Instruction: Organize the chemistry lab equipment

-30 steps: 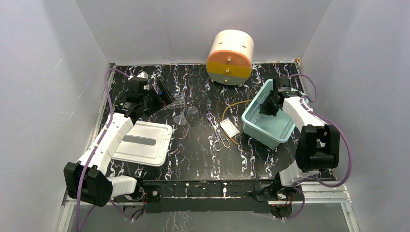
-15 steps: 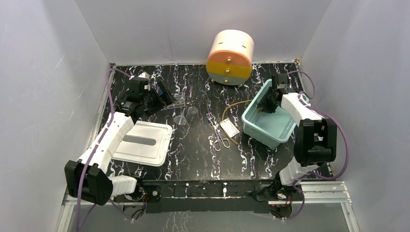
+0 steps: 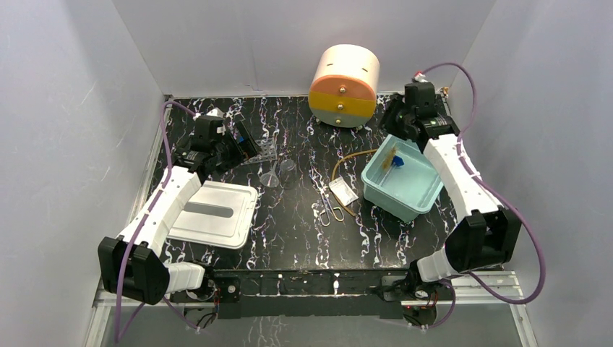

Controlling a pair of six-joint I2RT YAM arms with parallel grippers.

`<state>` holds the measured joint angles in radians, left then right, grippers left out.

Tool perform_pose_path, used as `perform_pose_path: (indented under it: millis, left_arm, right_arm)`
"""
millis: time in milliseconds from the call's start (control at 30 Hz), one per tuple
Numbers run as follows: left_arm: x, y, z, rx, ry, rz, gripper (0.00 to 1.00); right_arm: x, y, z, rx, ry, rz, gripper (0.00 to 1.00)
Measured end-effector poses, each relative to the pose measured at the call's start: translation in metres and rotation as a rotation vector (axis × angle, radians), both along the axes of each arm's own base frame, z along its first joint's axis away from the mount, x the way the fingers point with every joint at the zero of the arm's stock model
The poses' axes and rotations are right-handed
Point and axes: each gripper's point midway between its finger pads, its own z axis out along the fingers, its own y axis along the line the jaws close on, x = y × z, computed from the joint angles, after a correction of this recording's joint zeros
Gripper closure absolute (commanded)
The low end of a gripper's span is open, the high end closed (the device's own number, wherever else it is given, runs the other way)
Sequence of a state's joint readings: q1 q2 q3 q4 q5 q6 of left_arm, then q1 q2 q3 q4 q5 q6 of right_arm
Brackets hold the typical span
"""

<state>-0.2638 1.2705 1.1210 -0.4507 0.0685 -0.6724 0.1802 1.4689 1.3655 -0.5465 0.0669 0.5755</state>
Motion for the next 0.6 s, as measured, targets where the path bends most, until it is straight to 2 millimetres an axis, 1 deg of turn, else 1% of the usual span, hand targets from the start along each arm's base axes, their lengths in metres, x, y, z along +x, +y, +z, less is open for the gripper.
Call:
perform_pose_path:
  millis: [67,100,133,200,267,333,367,433,500,600]
  left_arm:
    - [0.001,0.001,0.0,0.003,-0.002,0.003,0.02]
    - [0.001,0.001,0.0,0.004,-0.002,0.003,0.02]
    - [0.001,0.001,0.0,0.005,-0.003,0.003,0.02]
    - [0.001,0.001,0.0,0.007,-0.003,0.004,0.02]
    - [0.001,0.002,0.0,0.009,-0.004,0.008,0.02]
    - [0.002,0.003,0.0,0.012,-0.005,0.013,0.02]
    - [0.002,0.003,0.0,0.013,-0.006,0.016,0.02]
    - [0.001,0.004,0.0,0.013,-0.003,0.025,0.02]
    - [0.0,0.005,-0.001,0.01,0.006,0.037,0.02]
    - [-0.001,0.005,-0.003,-0.005,0.025,0.06,0.02]
  right_arm:
    - [0.001,0.023,0.029,-0.014,-0.079,0.071,0.44]
    - [0.001,0.036,0.04,-0.022,-0.114,0.11,0.43]
    - [0.0,0.047,0.048,-0.03,-0.139,0.142,0.42]
    - [-0.007,0.078,0.058,-0.058,-0.177,0.233,0.41]
    - [-0.015,0.11,0.058,-0.093,-0.192,0.327,0.41]
    - [-0.024,0.139,0.048,-0.126,-0.181,0.413,0.39]
    - [-0.028,0.152,0.039,-0.143,-0.168,0.451,0.39]
    - [-0.033,0.168,0.018,-0.174,-0.128,0.504,0.37]
    - [-0.035,0.177,-0.003,-0.209,-0.087,0.539,0.33]
    - [-0.042,0.186,-0.041,-0.28,-0.019,0.581,0.32]
